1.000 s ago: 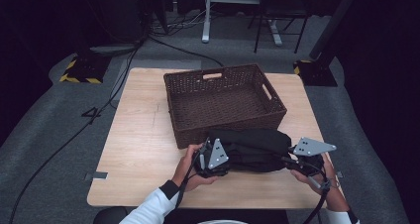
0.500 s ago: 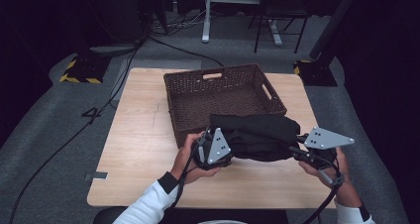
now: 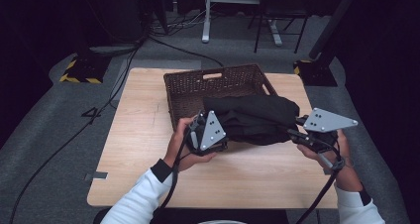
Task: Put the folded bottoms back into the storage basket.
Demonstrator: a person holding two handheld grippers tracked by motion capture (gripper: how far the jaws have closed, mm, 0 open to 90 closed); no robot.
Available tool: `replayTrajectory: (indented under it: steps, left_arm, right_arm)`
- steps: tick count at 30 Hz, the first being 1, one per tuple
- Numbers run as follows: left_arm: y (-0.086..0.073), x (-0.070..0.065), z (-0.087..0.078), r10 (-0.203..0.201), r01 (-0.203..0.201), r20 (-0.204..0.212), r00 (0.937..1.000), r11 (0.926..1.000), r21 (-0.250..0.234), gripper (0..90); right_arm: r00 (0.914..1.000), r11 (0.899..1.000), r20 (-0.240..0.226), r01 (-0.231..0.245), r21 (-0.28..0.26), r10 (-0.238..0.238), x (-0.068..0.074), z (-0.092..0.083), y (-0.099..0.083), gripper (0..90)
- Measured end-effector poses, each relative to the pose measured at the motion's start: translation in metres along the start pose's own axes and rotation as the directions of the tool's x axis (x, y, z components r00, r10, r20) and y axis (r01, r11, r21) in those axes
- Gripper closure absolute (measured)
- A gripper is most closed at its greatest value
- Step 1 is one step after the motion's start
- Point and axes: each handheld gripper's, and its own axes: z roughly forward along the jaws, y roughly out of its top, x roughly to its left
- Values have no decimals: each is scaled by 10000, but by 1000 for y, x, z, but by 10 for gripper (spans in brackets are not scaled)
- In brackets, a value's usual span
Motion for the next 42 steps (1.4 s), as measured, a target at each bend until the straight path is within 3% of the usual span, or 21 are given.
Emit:
replayTrajectory:
  steps: [7,15,25,33,42]
  left_arm:
    - [-1,16,3,62,-59,-336,9994,9999,88,428]
    - [-14,37,16,-340,351,-385,9987,9990,290,428]
    - [-25,59,35,-505,553,-605,9969,9952,808,428]
    - [-36,74,54,-623,710,-682,9957,9883,1347,429]
    - [-45,89,77,-504,670,-851,9951,9766,2046,429]
  right_arm:
    - [10000,10000,-37,-3,-33,3,-10,18,10,755]
    - [9997,9999,-242,-53,95,55,-24,49,12,754]
    - [9978,9980,-535,-369,508,396,-43,92,10,754]
    - [9941,9939,-739,-734,829,795,-55,124,0,754]
    - [9919,9864,-490,-1105,1214,1171,-72,156,-7,754]
